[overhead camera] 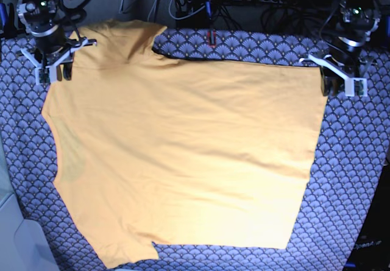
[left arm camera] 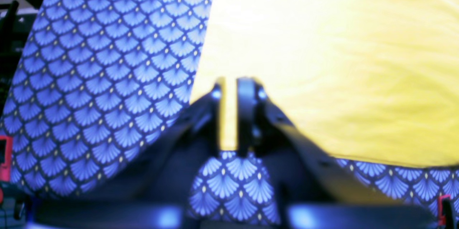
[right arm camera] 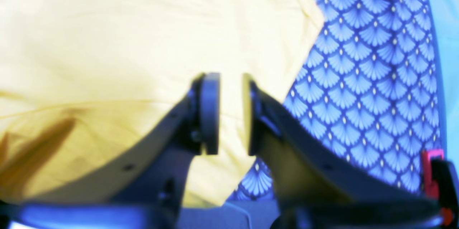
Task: Fold the T-shirt properly
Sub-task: 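Move both grippers down to the shoulder corners of the yellow T-shirt, then close both grippers on the shirt's shoulder edges at the collar side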
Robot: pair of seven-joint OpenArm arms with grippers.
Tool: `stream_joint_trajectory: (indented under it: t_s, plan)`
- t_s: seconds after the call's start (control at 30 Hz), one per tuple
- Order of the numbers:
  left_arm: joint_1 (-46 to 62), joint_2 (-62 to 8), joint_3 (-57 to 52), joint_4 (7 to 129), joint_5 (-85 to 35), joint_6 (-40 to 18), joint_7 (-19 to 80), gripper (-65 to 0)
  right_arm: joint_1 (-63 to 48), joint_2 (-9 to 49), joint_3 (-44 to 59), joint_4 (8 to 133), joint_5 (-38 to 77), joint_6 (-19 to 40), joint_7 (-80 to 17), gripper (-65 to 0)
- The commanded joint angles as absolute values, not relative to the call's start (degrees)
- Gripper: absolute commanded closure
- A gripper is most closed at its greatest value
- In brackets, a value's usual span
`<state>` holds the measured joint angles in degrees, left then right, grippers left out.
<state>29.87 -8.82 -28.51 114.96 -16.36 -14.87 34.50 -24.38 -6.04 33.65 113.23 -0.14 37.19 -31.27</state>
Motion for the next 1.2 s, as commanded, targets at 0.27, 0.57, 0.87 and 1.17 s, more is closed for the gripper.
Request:
stream_joint_trajectory:
  t_s: [0.27, 0.57, 0.87, 1.17]
  plan:
    - [30.5, -9.2, -31.3, 115.9, -16.7, -15.1, 33.5, -17.2, -18.1, -8.6, 47.4, 111.0, 0.3, 40.0, -42.4, -20.0]
    - [30.4, -9.3, -35.3, 115.8, -16.7, -15.1, 33.8, -17.2, -16.0, -8.8, 50.9, 104.6, 0.3, 40.0, -49.6, -20.0]
    - [30.1, -9.3, -35.1, 115.8, -16.7, -15.1, 33.8, -17.2, -16.0, -9.0, 50.9, 111.9, 0.3, 40.0, -50.9, -20.0]
    - [30.1, -9.3, -35.2, 115.7, -16.7, -15.1, 33.8, -17.2, -14.3, -9.0, 49.3, 112.7, 0.3, 40.0, -62.8, -20.1]
